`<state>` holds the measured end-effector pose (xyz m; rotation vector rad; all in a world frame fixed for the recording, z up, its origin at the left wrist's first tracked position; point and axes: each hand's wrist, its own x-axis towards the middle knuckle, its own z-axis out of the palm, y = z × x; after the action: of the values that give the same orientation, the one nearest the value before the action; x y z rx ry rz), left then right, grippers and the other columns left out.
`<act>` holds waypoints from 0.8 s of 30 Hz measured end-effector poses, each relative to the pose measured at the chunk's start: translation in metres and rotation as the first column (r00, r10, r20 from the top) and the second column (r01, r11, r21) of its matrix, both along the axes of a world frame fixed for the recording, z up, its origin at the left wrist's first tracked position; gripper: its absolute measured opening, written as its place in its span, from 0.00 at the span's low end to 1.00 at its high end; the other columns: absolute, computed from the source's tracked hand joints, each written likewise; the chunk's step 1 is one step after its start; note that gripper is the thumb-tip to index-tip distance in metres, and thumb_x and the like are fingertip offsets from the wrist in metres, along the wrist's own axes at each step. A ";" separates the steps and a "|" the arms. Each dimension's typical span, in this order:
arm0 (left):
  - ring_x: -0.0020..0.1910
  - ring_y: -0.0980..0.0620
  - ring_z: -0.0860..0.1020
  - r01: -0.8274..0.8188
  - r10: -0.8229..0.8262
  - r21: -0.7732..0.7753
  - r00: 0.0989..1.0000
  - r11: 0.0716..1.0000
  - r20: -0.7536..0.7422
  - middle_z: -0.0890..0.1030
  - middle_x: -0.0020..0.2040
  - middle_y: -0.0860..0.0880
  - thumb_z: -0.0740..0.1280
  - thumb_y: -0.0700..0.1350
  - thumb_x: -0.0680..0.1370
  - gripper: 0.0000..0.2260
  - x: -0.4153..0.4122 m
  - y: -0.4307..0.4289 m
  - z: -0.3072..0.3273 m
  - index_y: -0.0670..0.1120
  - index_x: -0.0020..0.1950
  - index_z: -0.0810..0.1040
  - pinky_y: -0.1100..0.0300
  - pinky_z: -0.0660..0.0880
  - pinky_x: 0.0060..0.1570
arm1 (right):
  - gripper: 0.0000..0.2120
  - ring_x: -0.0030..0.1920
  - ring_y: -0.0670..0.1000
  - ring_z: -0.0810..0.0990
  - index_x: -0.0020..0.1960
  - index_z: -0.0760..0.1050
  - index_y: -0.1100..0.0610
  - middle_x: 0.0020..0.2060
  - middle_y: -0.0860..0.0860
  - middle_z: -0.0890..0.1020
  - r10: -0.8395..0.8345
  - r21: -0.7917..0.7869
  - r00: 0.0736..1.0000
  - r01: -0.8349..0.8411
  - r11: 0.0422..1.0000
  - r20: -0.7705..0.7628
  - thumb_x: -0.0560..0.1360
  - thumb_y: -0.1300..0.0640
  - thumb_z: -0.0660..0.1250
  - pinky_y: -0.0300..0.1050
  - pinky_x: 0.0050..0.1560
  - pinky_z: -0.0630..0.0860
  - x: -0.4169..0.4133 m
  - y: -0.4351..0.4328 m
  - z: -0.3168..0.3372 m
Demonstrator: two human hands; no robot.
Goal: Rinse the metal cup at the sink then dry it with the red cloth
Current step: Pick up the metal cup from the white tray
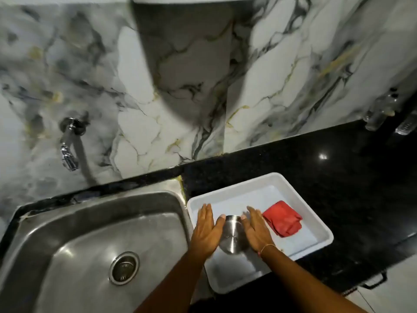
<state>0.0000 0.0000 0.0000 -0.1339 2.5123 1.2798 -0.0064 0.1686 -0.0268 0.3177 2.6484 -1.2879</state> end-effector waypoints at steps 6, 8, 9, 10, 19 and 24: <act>0.78 0.43 0.62 -0.428 0.300 0.302 0.872 0.852 0.387 0.61 0.80 0.44 0.54 0.58 0.83 0.29 -0.018 0.033 -0.030 0.45 0.80 0.58 0.48 0.56 0.78 | 0.22 0.75 0.59 0.66 0.76 0.63 0.61 0.76 0.59 0.67 -0.121 -0.291 0.972 0.177 0.940 0.200 0.85 0.53 0.52 0.55 0.77 0.60 -0.003 0.005 -0.022; 0.70 0.40 0.72 -0.536 0.345 0.362 0.810 0.763 0.475 0.72 0.73 0.39 0.54 0.58 0.83 0.25 -0.023 0.039 -0.037 0.42 0.71 0.73 0.48 0.68 0.71 | 0.21 0.74 0.59 0.68 0.75 0.65 0.63 0.74 0.59 0.70 -0.166 -0.387 0.962 0.242 0.890 0.219 0.85 0.54 0.52 0.56 0.76 0.63 -0.003 0.003 -0.024; 0.62 0.41 0.77 -0.581 0.377 0.380 0.787 0.720 0.489 0.77 0.68 0.37 0.55 0.57 0.82 0.23 -0.023 0.041 -0.038 0.42 0.62 0.79 0.49 0.73 0.63 | 0.21 0.74 0.59 0.68 0.75 0.65 0.63 0.74 0.59 0.69 -0.210 -0.425 0.951 0.290 0.857 0.226 0.85 0.56 0.53 0.55 0.76 0.63 -0.003 0.002 -0.026; 0.55 0.42 0.79 -0.619 0.414 0.384 0.764 0.685 0.494 0.80 0.63 0.37 0.56 0.57 0.82 0.21 -0.024 0.044 -0.038 0.43 0.53 0.81 0.52 0.75 0.55 | 0.21 0.74 0.58 0.67 0.75 0.65 0.63 0.75 0.58 0.69 -0.259 -0.458 0.936 0.342 0.820 0.237 0.85 0.57 0.54 0.54 0.76 0.62 -0.003 0.001 -0.028; 0.42 0.47 0.76 -0.724 0.513 0.402 0.685 0.561 0.517 0.81 0.45 0.44 0.56 0.55 0.83 0.19 -0.021 0.047 -0.025 0.43 0.51 0.80 0.53 0.73 0.46 | 0.18 0.68 0.56 0.72 0.71 0.70 0.64 0.70 0.60 0.74 -0.442 -0.647 0.852 0.508 0.568 0.281 0.83 0.62 0.58 0.51 0.70 0.68 0.001 -0.005 -0.030; 0.45 0.45 0.78 -0.685 0.495 0.429 0.725 0.589 0.479 0.81 0.42 0.44 0.57 0.53 0.83 0.20 -0.023 0.040 -0.013 0.46 0.38 0.79 0.50 0.75 0.51 | 0.17 0.64 0.56 0.75 0.69 0.73 0.65 0.68 0.60 0.77 -0.437 -0.625 0.875 0.463 0.628 0.209 0.82 0.64 0.58 0.50 0.66 0.71 -0.009 0.004 -0.013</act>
<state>-0.0227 0.0402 -0.0134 -1.0344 1.7167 2.0401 -0.0154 0.1721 -0.0397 0.9112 1.9239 -2.2366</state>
